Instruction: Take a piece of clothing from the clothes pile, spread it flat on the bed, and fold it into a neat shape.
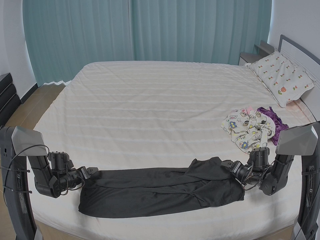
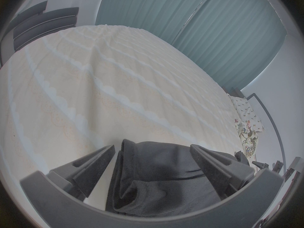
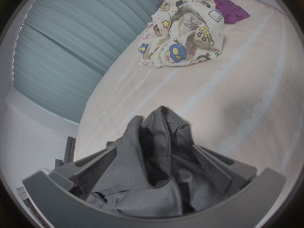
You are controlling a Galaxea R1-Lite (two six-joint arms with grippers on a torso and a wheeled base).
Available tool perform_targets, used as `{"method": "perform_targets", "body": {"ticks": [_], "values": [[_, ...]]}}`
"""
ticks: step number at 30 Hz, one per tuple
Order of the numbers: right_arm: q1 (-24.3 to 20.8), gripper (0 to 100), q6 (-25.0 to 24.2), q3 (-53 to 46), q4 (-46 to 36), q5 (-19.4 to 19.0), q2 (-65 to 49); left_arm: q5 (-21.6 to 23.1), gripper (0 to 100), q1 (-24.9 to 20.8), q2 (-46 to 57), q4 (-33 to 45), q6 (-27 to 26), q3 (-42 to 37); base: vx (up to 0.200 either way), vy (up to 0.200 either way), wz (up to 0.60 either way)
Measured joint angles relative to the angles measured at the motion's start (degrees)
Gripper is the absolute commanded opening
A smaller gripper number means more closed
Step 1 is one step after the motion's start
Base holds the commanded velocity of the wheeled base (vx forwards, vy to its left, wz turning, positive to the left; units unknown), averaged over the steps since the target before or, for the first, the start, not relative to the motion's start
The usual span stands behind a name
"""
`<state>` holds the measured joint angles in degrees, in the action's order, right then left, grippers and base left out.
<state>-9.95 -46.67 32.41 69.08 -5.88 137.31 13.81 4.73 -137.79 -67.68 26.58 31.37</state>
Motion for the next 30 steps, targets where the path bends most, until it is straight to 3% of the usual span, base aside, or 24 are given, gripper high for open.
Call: {"method": "perform_targets", "body": {"ticks": [1, 2, 30], "values": [[0.0, 100, 0.0, 0.0, 0.0, 0.0, 0.04, -0.02, 100, 0.09, -0.16, 0.0, -0.09, -0.04, 0.0, 0.0, 0.0], [-0.02, 100, 0.04, -0.01, 0.02, 0.02, 0.09, -0.02, 0, 0.09, -0.33, 0.0, -0.11, -0.04, 0.0, 0.0, 0.0], [-0.05, 100, 0.13, -0.17, 0.73, 0.09, 0.41, -1.58, 0, 4.24, -1.62, 0.11, 2.51, 7.63, 0.0, 0.0, 0.0]]}}
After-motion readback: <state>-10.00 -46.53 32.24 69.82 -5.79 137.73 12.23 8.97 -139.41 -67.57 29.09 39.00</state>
